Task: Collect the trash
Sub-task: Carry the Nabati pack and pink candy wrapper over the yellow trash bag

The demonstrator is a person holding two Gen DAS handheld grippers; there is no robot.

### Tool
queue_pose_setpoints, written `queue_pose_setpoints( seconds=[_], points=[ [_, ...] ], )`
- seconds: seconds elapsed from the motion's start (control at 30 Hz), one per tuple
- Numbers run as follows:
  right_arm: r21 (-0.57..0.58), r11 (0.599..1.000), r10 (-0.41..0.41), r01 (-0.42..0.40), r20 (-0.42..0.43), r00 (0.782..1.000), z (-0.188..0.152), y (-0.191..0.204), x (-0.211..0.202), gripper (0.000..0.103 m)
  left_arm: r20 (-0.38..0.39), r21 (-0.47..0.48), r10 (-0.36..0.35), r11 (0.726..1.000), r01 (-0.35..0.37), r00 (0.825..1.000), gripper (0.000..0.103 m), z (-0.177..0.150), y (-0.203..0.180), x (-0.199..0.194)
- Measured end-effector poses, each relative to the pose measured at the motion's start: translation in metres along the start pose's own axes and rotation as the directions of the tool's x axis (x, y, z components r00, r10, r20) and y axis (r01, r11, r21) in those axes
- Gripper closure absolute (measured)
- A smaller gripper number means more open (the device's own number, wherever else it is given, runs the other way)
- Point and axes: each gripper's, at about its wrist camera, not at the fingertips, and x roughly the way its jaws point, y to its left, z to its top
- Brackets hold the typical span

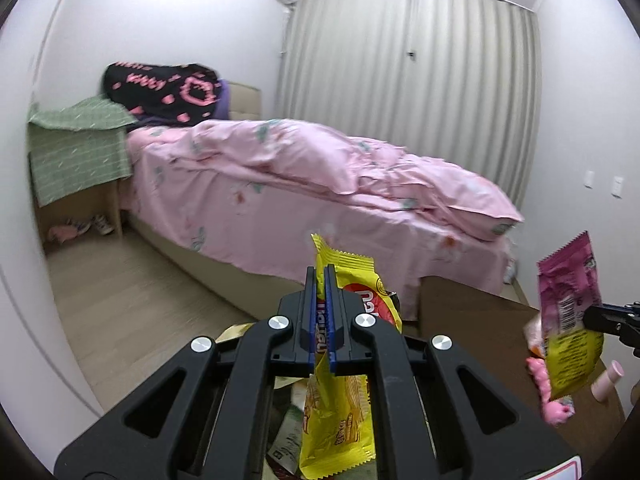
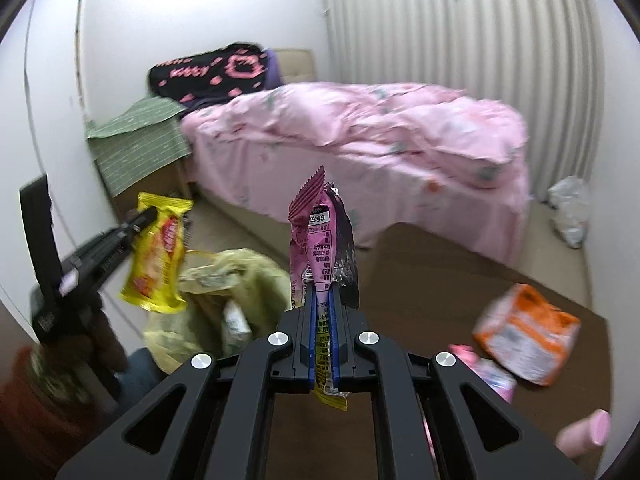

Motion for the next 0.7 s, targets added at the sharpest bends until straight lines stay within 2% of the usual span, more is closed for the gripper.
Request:
queue_pose_setpoints(
  seconds=[0.13, 0.23, 0.37, 0.63, 0.7],
  points=[
    [-0.014, 0.997, 0.076, -0.077, -0.068, 0.995, 0.004, 0.021, 0.046, 0.096, -0.074, -0.051, 0.016, 0.998, -0.020, 0.997, 0.100, -0.022, 0.021, 0.022],
    [0.007, 0.992, 0.126, -0.126, -0.133, 0.983, 0.002, 0.031, 0.084, 0.096, -0.124, -0.075, 0.025, 0.997, -0.034, 0.992, 0.100, -0.038, 0.031, 0.034],
    [0.000, 0.988, 0.152, -0.155, -0.189, 0.970, -0.006, 0.041, 0.115, 0.096, -0.164, -0.106, 0.014, 0.994, -0.032, 0.986, 0.100, -0.048, 0.037, 0.041],
    [-0.014, 0.984, 0.166, -0.175, -0.247, 0.955, -0.021, 0.043, 0.142, 0.096, -0.228, -0.139, -0.023, 0.990, -0.009, 0.973, 0.100, -0.059, 0.038, 0.052],
    [-0.005, 0.984, 0.173, -0.180, -0.250, 0.953, -0.022, 0.041, 0.145, 0.095, -0.241, -0.160, -0.040, 0.987, 0.001, 0.970, 0.094, -0.059, 0.039, 0.053]
  ],
)
